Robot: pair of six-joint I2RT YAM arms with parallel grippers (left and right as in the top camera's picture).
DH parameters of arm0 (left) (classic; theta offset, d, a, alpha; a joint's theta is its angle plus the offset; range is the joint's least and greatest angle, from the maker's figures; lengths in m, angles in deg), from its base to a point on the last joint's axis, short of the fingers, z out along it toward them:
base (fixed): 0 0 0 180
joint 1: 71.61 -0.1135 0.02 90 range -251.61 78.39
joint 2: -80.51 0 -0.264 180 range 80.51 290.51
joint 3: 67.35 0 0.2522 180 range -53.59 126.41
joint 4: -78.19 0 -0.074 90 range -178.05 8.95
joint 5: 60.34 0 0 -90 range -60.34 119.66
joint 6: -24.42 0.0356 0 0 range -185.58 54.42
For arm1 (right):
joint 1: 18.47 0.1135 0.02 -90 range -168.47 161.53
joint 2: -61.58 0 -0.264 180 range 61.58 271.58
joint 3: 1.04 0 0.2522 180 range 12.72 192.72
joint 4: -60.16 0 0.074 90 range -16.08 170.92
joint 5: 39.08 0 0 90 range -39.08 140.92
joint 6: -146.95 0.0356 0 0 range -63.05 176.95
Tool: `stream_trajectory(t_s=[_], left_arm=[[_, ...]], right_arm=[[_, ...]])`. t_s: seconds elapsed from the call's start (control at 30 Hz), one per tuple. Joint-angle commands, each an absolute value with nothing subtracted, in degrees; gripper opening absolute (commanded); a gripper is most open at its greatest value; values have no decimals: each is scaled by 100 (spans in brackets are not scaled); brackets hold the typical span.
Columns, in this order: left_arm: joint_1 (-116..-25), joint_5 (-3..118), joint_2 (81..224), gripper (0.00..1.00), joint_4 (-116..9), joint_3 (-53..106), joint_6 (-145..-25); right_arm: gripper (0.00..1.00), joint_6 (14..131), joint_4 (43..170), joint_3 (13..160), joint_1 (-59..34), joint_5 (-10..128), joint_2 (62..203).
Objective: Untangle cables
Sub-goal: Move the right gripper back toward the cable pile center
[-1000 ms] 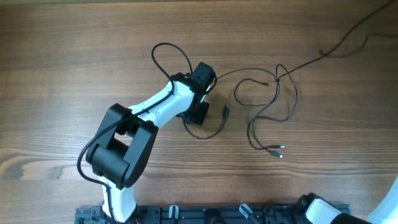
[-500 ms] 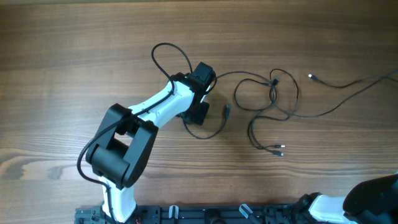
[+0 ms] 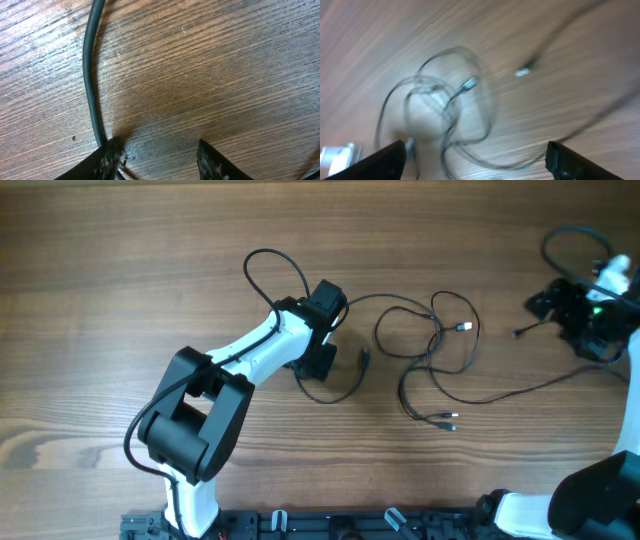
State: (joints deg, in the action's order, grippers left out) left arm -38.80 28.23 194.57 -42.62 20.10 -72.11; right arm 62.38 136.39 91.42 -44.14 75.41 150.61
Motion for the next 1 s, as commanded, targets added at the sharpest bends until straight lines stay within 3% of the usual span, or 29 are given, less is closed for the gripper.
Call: stream_trajectory(t_s=[0.0,0.1,0.23,0.33,0.5,0.63,0.8,0.97], left_arm=[[-3926,2770,19603,52,-4367,1872,-7250],[-3926,2770,19603,52,-4369,1872,-7248],[-3926,2770,19603,52,-4369,1872,-7246],[-3926,2770,19603,52,-4371,1872,-7246],[-3926,2770,19603,52,-4369,1872,-7246],[-3926,2770,19603,52,-4367,1872,-7248],[-3926,2770,19603,52,-4367,1872,-7246],[-3926,2770,19603,52,-4364,1872,-7246]], right_arm=[[89,5324,13738,8915,-3743,7908,15138],[89,5298,13452,8340,-2901,7576,15140],[74,5938,12649,7428,-1896,6302,15234],[61,6052,11974,6921,-1448,6092,15315],[54,6100,11524,6386,-1203,5974,15387],[56,6314,11222,6167,-1203,5841,15603],[50,6465,11106,6148,-1203,5821,15944],[5,6784,11106,6139,-1188,5849,16001]])
